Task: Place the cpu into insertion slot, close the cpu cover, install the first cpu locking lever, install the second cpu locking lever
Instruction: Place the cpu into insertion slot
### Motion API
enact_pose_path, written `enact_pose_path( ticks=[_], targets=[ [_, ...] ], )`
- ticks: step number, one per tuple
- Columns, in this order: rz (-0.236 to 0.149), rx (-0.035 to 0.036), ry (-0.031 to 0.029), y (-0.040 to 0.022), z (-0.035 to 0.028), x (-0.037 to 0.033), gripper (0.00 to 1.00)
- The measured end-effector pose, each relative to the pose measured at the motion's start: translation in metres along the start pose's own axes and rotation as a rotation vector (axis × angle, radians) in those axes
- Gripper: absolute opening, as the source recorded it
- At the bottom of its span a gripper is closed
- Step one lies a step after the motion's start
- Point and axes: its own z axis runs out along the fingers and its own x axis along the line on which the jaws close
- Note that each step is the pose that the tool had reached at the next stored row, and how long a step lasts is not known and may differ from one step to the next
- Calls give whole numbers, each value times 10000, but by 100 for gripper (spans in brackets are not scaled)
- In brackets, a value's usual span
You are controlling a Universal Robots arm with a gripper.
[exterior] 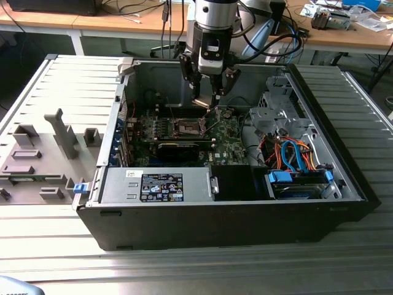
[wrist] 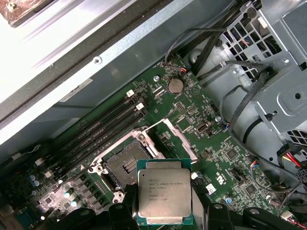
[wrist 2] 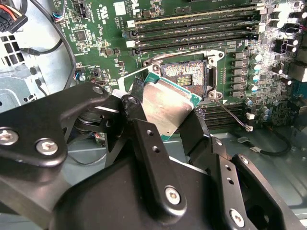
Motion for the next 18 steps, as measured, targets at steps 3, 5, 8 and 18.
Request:
enact_pose_path(
  ticks=[3,5,8,18],
  targets=[
    [21,0,1,0,1,0,55],
    [34,1,1,0,1,0,55],
    [54,2,2,0,2,0,55],
    [134,5,6,0,5,0,55]
  ],
)
